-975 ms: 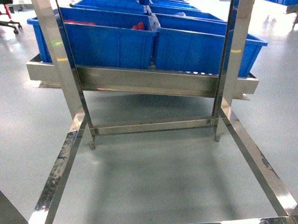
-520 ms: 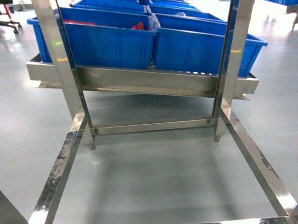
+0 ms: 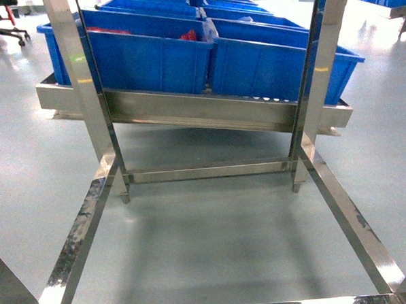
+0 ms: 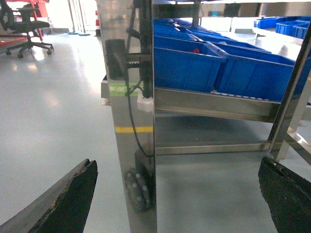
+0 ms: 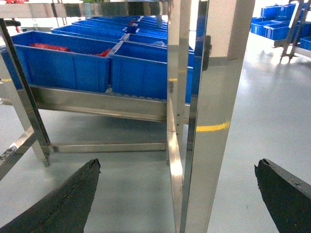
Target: Pick capacitor and pack into box
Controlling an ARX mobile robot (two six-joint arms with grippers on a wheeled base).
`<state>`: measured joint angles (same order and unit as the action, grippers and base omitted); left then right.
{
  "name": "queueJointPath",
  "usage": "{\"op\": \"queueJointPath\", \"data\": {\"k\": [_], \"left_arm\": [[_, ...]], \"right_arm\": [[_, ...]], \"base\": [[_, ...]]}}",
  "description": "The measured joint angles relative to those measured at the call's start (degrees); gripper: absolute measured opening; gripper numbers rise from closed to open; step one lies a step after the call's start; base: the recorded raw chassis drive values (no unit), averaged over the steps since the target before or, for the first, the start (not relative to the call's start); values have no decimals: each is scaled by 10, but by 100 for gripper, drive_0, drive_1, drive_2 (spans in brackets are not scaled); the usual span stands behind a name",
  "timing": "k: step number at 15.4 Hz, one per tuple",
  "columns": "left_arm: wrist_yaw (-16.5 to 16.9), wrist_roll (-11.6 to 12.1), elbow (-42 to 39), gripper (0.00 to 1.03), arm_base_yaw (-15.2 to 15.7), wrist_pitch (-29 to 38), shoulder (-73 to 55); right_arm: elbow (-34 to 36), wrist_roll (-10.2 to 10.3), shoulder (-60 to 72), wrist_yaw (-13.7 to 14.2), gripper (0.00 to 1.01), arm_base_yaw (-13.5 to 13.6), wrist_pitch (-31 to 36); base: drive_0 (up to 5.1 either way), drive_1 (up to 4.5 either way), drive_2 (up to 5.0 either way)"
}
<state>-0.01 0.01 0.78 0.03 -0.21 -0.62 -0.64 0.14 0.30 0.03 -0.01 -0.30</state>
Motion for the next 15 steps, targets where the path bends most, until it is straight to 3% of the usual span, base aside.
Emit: {"op": "queueJointPath", "data": {"k": [15], "left_arm": [[0, 0, 0, 98, 0, -1, 0]], "right_arm": [[0, 0, 0, 0, 98, 0, 0]], "base": [[0, 0, 0]]}}
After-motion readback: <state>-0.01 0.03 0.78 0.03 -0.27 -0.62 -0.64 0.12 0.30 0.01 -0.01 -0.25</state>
